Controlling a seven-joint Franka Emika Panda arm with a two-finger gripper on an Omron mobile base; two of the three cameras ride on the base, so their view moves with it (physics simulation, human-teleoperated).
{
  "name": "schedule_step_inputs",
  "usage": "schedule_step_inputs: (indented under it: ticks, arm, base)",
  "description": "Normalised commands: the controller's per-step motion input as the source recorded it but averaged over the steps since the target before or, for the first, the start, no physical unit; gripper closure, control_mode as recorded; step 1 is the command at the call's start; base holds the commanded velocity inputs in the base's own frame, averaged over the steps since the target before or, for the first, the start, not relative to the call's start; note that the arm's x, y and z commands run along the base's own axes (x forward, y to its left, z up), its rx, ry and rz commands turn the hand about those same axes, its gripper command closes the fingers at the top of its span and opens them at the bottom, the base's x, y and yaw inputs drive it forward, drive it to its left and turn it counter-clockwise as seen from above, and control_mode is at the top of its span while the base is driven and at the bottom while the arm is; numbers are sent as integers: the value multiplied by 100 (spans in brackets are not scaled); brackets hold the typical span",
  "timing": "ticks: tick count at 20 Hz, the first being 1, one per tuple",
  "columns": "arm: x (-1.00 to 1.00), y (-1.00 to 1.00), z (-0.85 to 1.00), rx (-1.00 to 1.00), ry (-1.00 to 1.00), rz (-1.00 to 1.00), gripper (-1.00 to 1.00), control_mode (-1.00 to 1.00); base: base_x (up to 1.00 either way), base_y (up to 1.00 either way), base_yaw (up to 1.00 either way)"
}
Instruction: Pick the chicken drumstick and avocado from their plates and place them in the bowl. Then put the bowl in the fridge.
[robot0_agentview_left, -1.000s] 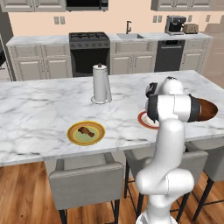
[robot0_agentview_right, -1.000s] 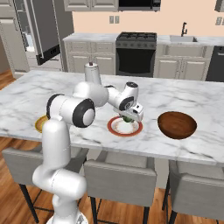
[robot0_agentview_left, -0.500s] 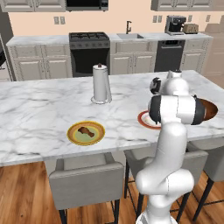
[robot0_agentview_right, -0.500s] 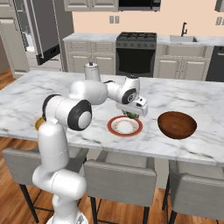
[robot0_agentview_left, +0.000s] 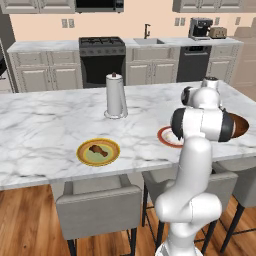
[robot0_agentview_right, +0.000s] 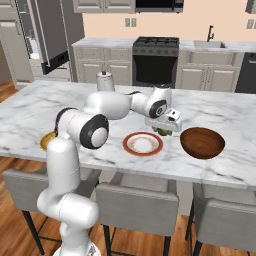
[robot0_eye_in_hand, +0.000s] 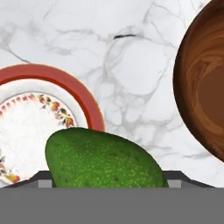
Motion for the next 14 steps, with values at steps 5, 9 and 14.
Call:
schedule_step_inputs:
  ticks: [5, 9, 14]
  arm:
    - [0, -71, 8, 0, 10, 0, 100, -100]
    - [0, -69, 4, 0, 13, 0, 100, -100]
    - [4, -58, 0, 1, 20, 0, 100, -100]
  base:
    - [0, 0, 0]
    - [0, 0, 0]
    - [0, 0, 0]
